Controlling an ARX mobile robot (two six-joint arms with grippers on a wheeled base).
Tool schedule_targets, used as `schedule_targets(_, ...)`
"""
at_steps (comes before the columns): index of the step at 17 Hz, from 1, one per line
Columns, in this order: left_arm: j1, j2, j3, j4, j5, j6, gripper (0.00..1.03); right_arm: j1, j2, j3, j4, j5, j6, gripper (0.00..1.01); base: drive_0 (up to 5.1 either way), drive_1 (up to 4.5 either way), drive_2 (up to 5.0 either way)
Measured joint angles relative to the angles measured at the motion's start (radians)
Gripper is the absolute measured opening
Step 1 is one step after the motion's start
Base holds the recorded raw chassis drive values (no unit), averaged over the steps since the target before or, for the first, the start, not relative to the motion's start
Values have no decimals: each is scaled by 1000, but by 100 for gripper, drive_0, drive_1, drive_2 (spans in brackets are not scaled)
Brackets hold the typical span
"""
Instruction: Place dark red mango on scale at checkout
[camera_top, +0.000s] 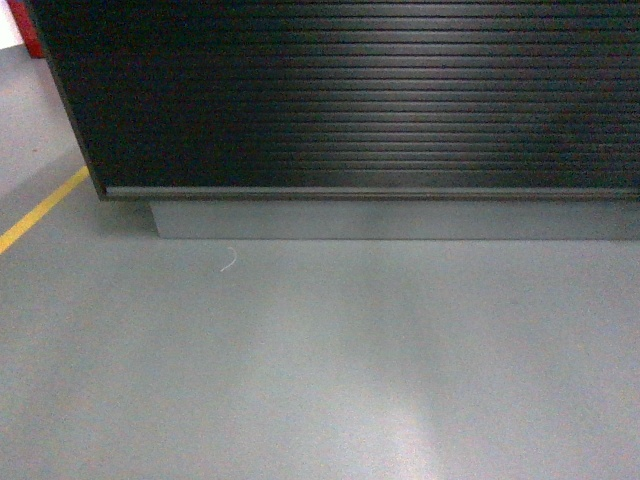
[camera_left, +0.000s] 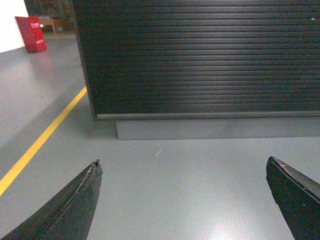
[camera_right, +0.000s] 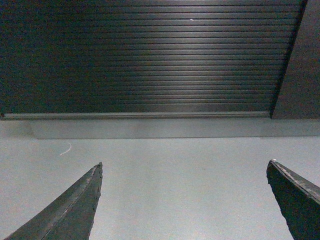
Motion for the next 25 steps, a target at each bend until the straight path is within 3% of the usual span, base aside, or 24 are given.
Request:
schedule_targets(12,0,0,0,-2,0,0,98,0,0,0,1,0,0,98,7,412,-399)
schedule_targets(25,0,0,0,-3,0,0,98,0,0,0,0,0,0,98,-2,189,-193)
